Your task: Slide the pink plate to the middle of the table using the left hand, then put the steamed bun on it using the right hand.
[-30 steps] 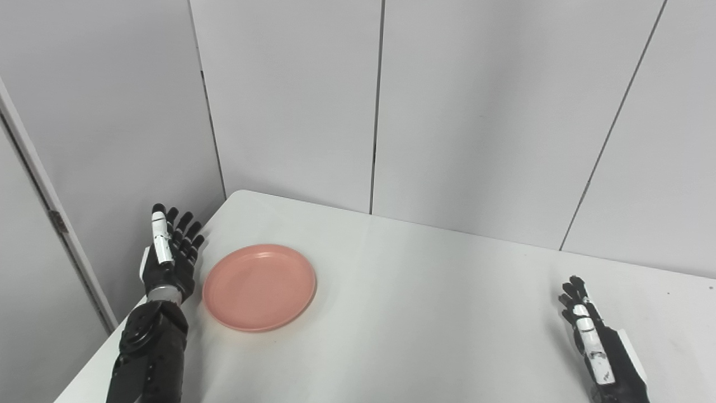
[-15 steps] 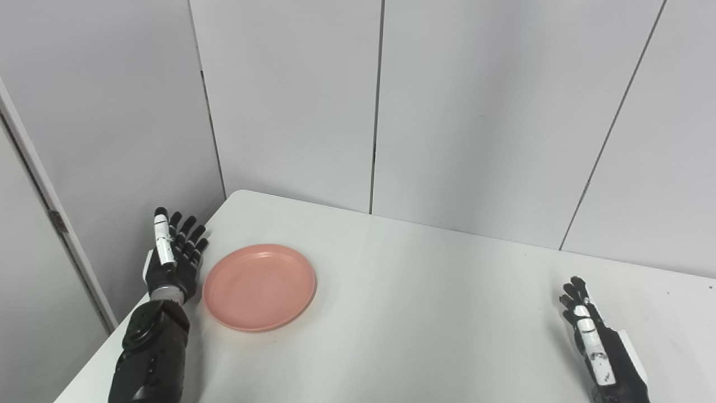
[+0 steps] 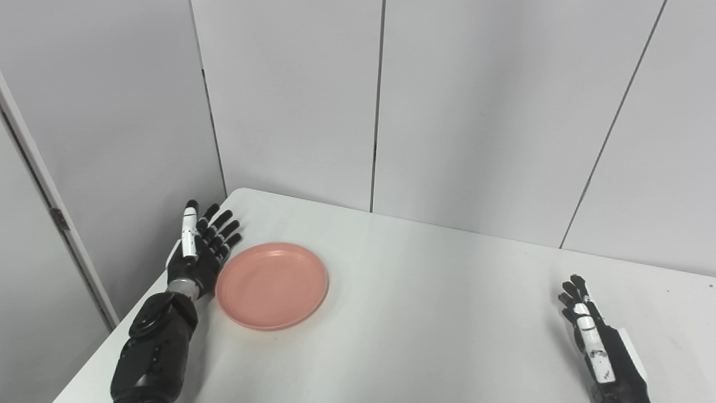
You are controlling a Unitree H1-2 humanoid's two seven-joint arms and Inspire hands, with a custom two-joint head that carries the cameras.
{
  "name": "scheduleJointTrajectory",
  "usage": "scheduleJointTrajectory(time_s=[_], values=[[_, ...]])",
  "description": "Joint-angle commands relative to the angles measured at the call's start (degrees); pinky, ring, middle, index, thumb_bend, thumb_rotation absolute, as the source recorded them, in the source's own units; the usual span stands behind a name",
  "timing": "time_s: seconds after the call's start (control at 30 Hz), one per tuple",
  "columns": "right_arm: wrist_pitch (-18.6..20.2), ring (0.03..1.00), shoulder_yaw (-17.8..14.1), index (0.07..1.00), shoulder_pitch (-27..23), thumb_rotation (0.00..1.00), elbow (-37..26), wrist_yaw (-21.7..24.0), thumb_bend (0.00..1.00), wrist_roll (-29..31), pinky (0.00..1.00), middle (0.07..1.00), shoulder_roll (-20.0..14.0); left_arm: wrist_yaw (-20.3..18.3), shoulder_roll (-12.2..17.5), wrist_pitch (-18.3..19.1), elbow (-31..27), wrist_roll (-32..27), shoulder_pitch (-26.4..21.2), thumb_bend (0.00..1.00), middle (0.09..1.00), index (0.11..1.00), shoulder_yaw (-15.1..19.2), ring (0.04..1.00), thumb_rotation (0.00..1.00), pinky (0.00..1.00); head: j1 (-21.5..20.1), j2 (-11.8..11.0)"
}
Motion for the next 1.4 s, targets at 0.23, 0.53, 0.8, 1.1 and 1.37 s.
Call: scheduleJointTrajectory(time_s=[0.23, 0.53, 0.8, 1.1, 1.37], values=[[-1.7, 0.959, -0.2, 0.988, -0.1, 1.00, -0.1, 0.1, 0.23, 0.4, 0.98, 0.964, 0.1, -1.8, -1.2, 4.9, -0.3, -0.2, 0.6, 0.56, 0.892, 0.898, -3.4, 0.879, 1.00, 0.86, -0.5, 0.1], [-1.1, 0.949, 0.1, 0.981, 0.3, 1.00, -1.3, -0.5, 0.24, -0.5, 0.97, 0.959, 0.6, -2.5, -2.2, 7.1, -3.7, 0.3, 1.0, 0.57, 0.897, 0.900, -5.4, 0.882, 0.99, 0.87, -1.7, 0.2], [-1.3, 0.943, 0.1, 0.974, 0.3, 1.00, -1.2, -1.0, 0.22, -0.9, 0.95, 0.952, 1.3, -2.6, -4.1, 9.1, -7.3, 2.0, 1.4, 0.59, 0.881, 0.884, -8.9, 0.873, 0.96, 0.86, -2.8, 0.2], [1.1, 0.948, 0.4, 0.976, 0.9, 1.00, -3.1, -1.9, 0.22, -2.2, 0.95, 0.956, 2.3, -3.7, -6.5, 9.9, -8.8, 4.3, 1.5, 0.58, 0.867, 0.862, -14.0, 0.859, 0.95, 0.85, -5.1, 0.3], [0.8, 0.950, 1.1, 0.982, 1.2, 1.00, -3.1, -2.1, 0.24, -3.6, 0.95, 0.961, 2.5, -5.5, -8.6, 10.4, -11.8, 6.7, 2.6, 0.56, 0.894, 0.886, -19.2, 0.883, 0.99, 0.85, -8.1, 0.0]])
